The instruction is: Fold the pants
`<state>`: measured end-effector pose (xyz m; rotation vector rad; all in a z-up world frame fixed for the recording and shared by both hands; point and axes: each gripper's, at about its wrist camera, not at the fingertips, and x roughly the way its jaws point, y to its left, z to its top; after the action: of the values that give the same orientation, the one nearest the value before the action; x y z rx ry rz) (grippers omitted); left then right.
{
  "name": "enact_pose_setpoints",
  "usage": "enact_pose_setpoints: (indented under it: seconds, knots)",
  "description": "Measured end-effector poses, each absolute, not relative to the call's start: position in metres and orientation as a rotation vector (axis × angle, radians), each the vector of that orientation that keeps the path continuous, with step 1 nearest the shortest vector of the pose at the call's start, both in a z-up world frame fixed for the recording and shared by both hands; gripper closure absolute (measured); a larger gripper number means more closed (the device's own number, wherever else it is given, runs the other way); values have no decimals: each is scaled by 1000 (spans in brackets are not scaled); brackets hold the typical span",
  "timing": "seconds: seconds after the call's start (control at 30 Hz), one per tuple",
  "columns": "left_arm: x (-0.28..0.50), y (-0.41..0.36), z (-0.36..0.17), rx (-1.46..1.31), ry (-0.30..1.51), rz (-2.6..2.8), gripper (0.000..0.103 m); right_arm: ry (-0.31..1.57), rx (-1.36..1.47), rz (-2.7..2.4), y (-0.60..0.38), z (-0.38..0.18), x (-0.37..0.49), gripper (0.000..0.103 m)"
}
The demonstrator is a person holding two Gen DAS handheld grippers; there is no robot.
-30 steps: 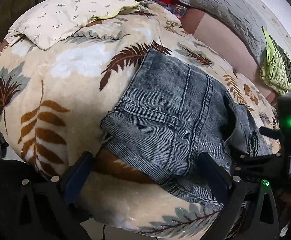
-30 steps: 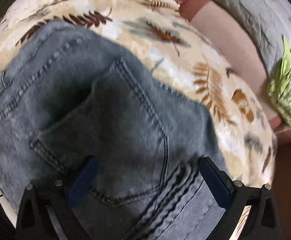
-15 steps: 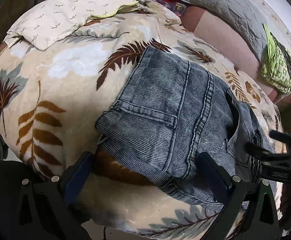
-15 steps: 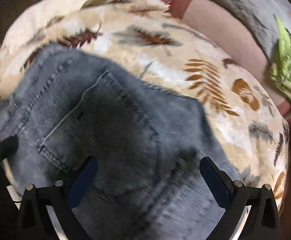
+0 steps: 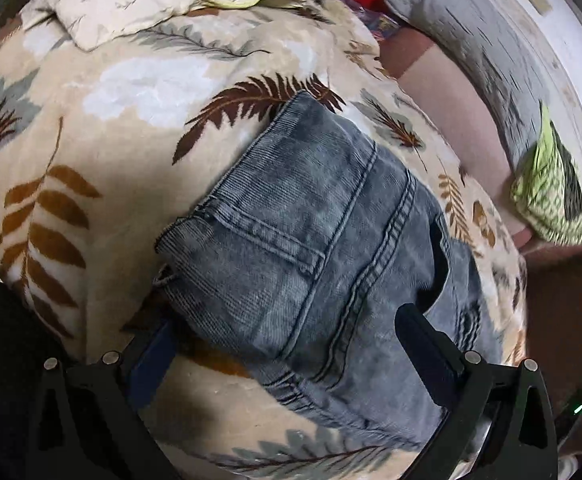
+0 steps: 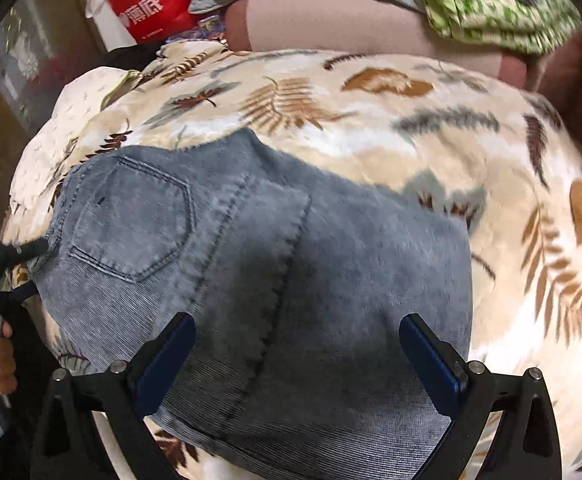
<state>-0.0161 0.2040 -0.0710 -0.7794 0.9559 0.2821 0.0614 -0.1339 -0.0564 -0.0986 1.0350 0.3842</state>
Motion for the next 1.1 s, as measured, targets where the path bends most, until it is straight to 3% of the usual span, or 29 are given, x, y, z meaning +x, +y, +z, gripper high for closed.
enact_pose_setpoints:
  seconds: [0.1, 0.17, 0.37, 0.63, 0.9, 1.1]
  knots:
    - [-15, 207, -69, -795, 960, 296, 26, 1053, -54, 402, -140, -71, 62, 0]
    - [-16, 211, -70, -801, 969, 325, 53, 1056, -54, 406, -141, -79, 62, 0]
    - [-19, 216, -71, -835, 955, 322, 74, 1031, -77, 429, -141, -81, 58, 0]
    - [-19, 204, -59, -739, 914, 322, 83, 1016, -111, 419, -139, -83, 53, 0]
    - [-20, 203, -65, -689, 893, 317, 83, 1033, -121, 403, -138, -81, 56, 0]
    - [-23, 205, -67, -693, 879, 289, 83, 1001, -75, 418, -130, -34, 69, 0]
